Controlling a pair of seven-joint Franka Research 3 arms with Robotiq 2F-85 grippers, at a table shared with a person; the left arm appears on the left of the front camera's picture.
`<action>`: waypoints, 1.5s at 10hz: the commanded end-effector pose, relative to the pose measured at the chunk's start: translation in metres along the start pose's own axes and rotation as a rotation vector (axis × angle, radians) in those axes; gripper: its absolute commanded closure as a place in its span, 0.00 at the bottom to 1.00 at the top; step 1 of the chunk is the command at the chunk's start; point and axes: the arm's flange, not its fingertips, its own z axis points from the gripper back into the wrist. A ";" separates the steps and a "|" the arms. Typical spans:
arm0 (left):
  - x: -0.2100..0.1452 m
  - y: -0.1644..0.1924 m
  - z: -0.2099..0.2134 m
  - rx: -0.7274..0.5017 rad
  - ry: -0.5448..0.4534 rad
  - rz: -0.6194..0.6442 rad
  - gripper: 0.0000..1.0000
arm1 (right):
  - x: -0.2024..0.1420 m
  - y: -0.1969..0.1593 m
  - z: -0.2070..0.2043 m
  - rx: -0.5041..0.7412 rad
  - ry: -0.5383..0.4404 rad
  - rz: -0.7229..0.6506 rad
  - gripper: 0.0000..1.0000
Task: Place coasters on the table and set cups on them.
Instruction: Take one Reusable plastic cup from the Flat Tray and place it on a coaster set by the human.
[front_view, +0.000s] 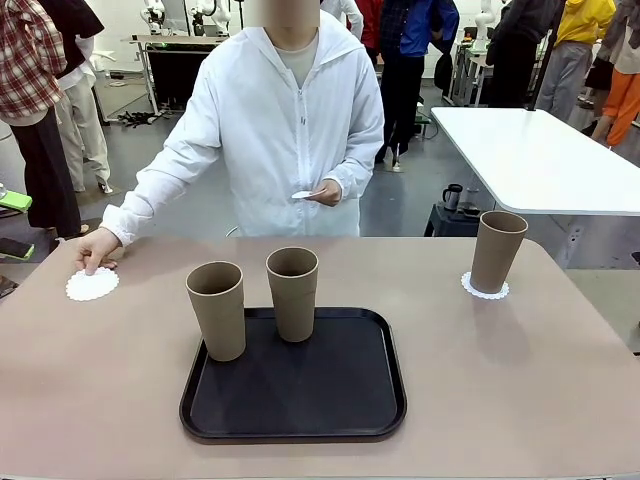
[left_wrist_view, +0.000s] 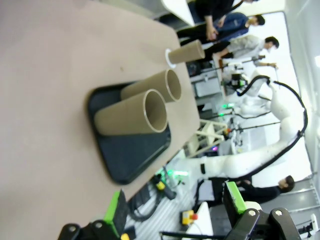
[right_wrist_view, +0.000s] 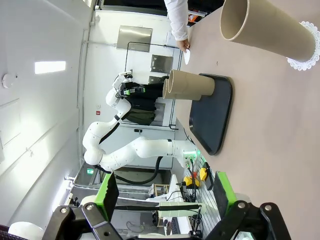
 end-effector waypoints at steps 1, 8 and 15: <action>0.000 -0.001 -0.001 -0.008 -0.005 -0.005 0.00 | 0.000 0.001 0.000 -0.002 0.000 -0.003 0.00; 0.000 -0.001 -0.001 -0.008 -0.005 -0.005 0.00 | 0.000 0.001 0.000 -0.002 0.000 -0.003 0.00; 0.076 -0.087 -0.041 0.882 0.390 -0.540 0.00 | 0.000 0.001 0.000 -0.002 0.000 -0.003 0.00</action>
